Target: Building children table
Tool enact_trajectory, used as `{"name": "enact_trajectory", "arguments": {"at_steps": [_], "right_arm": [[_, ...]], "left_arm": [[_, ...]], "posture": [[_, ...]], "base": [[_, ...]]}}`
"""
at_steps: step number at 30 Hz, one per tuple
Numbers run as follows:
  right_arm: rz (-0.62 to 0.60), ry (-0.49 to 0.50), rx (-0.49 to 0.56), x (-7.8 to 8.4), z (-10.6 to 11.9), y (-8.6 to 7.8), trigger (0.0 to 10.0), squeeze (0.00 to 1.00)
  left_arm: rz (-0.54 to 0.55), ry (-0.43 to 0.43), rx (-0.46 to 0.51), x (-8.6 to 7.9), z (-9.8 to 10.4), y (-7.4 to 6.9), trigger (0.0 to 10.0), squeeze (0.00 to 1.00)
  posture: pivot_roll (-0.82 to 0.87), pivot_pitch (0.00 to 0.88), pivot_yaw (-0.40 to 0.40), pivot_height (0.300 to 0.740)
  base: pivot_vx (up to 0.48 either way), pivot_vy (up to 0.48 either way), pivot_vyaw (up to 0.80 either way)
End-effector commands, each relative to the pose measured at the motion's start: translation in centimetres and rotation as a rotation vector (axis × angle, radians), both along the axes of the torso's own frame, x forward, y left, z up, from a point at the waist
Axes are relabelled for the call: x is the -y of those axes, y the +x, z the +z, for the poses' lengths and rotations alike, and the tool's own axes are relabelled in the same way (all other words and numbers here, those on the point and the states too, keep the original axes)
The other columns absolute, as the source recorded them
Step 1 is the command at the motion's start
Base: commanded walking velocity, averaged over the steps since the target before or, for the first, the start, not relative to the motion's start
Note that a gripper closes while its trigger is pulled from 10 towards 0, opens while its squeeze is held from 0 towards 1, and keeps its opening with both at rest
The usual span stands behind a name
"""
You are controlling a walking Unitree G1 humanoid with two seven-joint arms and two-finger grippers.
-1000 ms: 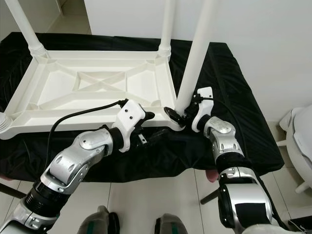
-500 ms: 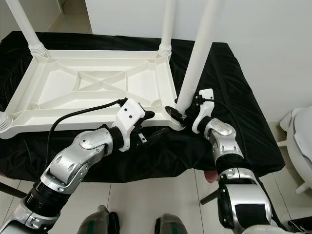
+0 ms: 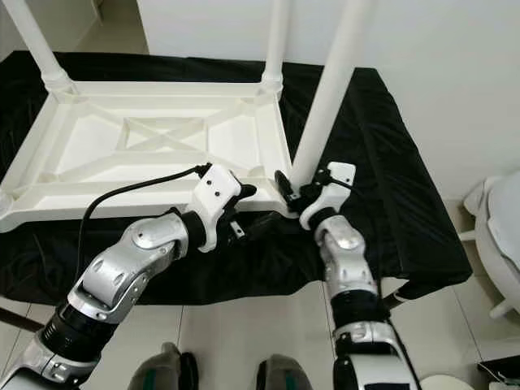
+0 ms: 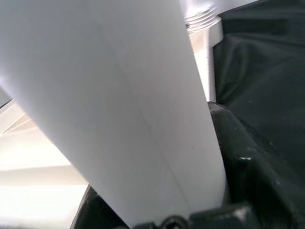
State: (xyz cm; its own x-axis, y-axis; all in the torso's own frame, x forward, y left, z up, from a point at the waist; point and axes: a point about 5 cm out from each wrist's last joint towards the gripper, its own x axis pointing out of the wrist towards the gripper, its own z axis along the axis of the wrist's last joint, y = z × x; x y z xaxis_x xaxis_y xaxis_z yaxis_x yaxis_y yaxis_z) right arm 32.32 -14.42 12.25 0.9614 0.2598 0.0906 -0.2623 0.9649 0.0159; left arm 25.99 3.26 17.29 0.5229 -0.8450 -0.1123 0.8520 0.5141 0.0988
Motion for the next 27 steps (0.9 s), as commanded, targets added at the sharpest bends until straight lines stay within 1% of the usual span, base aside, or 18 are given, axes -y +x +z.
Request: {"name": "enact_trajectory", "arguments": {"at_steps": [1, 2, 3, 5, 6, 7, 8, 9, 10, 11, 12, 14, 17, 18, 22, 25, 27], "right_arm": [[-0.136, 0.072, -0.009, -0.4, 0.7, 0.1, 10.0, 0.0], [-0.216, 0.104, -0.032, -0.8, 0.5, -0.1, 10.0, 0.0], [-0.301, 0.149, -0.07, -1.5, 0.3, -0.3, 10.0, 0.0], [-0.301, 0.149, -0.07, -1.5, 0.3, -0.3, 10.0, 0.0], [-0.296, 0.173, -0.093, -2.8, 0.2, -0.6, 10.0, 0.0], [-0.296, 0.173, -0.093, -2.8, 0.2, -0.6, 10.0, 0.0], [-0.277, 0.172, -0.1, -3.6, 0.3, -0.7, 10.0, 0.0], [-0.258, 0.16, -0.08, -3.9, 0.7, -0.8, 10.0, 0.0], [-0.258, 0.16, -0.08, -3.9, 0.7, -0.8, 10.0, 0.0], [-0.281, 0.154, -0.068, -3.0, 1.0, -0.8, 10.0, 0.0], [-0.281, 0.154, -0.068, -3.0, 1.0, -0.8, 10.0, 0.0], [-0.3, 0.15, -0.08, -2.3, 0.8, -0.8, 10.0, 0.0], [-0.311, 0.148, -0.091, -2.3, 0.8, -1.0, 10.0, 0.0], [-0.305, 0.158, -0.091, -2.5, 0.9, -1.1, 10.0, 1.0], [-0.303, 0.165, -0.087, -2.5, 1.1, -1.2, 10.0, 1.0], [-0.304, 0.159, -0.068, -1.9, 1.4, -1.3, 10.0, 1.0], [-0.311, 0.155, -0.047, -1.1, 1.6, -1.4, 10.0, 1.0]], "left_arm": [[-0.019, 0.007, -0.015, 0.1, -0.2, -0.2, 10.0, 0.0], [-0.021, 0.008, -0.016, 0.2, -0.2, -0.2, 10.0, 0.0], [-0.021, 0.008, -0.016, 0.3, -0.3, -0.2, 10.0, 0.0], [-0.021, 0.008, -0.016, 0.3, -0.3, -0.2, 10.0, 0.0], [-0.022, 0.006, -0.015, 0.3, -0.2, -0.2, 10.0, 0.0], [-0.022, 0.006, -0.015, 0.3, -0.2, -0.2, 10.0, 0.0], [-0.023, 0.006, -0.015, 0.3, -0.2, -0.2, 10.0, 0.0], [-0.023, 0.004, -0.015, 0.4, -0.2, -0.2, 10.0, 0.0], [-0.023, 0.004, -0.015, 0.4, -0.2, -0.2, 10.0, 0.0], [-0.022, 0.004, -0.016, 0.4, -0.2, -0.2, 10.0, 0.0], [-0.022, 0.004, -0.016, 0.4, -0.2, -0.2, 10.0, 0.0], [-0.02, 0.004, -0.016, 0.3, -0.3, -0.2, 10.0, 0.0], [-0.018, 0.003, -0.015, 0.3, -0.2, -0.2, 10.0, 0.0], [-0.016, 0.003, -0.014, 0.3, -0.2, -0.2, 10.0, 0.0], [-0.016, 0.003, -0.015, 0.3, -0.2, -0.3, 10.0, 0.0], [-0.017, 0.004, -0.016, 0.3, -0.3, -0.3, 10.0, 0.0], [-0.016, 0.005, -0.015, 0.3, -0.3, -0.3, 10.0, 0.0]], "posture": [[-0.15, 0.04, -0.007, 0.74], [-0.15, 0.041, -0.007, 0.74], [-0.15, 0.04, -0.007, 0.74], [-0.15, 0.04, -0.007, 0.74], [-0.15, 0.038, -0.011, 0.74], [-0.15, 0.038, -0.011, 0.74], [-0.15, 0.038, -0.011, 0.74], [-0.15, 0.039, -0.01, 0.74], [-0.15, 0.039, -0.01, 0.74], [-0.15, 0.038, -0.013, 0.74], [-0.15, 0.038, -0.013, 0.74], [-0.15, 0.038, -0.015, 0.74], [-0.15, 0.038, -0.017, 0.74], [-0.15, 0.04, -0.018, 0.74], [-0.15, 0.042, -0.017, 0.74], [-0.15, 0.042, -0.016, 0.74], [-0.15, 0.043, -0.015, 0.74]], "base": [[0.0, 0.0, 0.0], [0.0, 0.0, 0.0], [0.0, 0.0, 0.0], [0.0, 0.0, 0.0], [0.0, 0.0, 0.0], [0.0, 0.0, 0.0], [0.0, 0.0, 0.0], [0.0, 0.0, 0.0], [0.0, 0.0, 0.0], [0.0, 0.0, 0.0], [0.0, 0.0, 0.0], [0.0, 0.0, 0.0], [0.0, 0.0, 0.0], [0.0, 0.0, 0.0], [0.0, 0.0, 0.0], [0.0, 0.0, 0.0], [0.0, 0.0, 0.0]]}}
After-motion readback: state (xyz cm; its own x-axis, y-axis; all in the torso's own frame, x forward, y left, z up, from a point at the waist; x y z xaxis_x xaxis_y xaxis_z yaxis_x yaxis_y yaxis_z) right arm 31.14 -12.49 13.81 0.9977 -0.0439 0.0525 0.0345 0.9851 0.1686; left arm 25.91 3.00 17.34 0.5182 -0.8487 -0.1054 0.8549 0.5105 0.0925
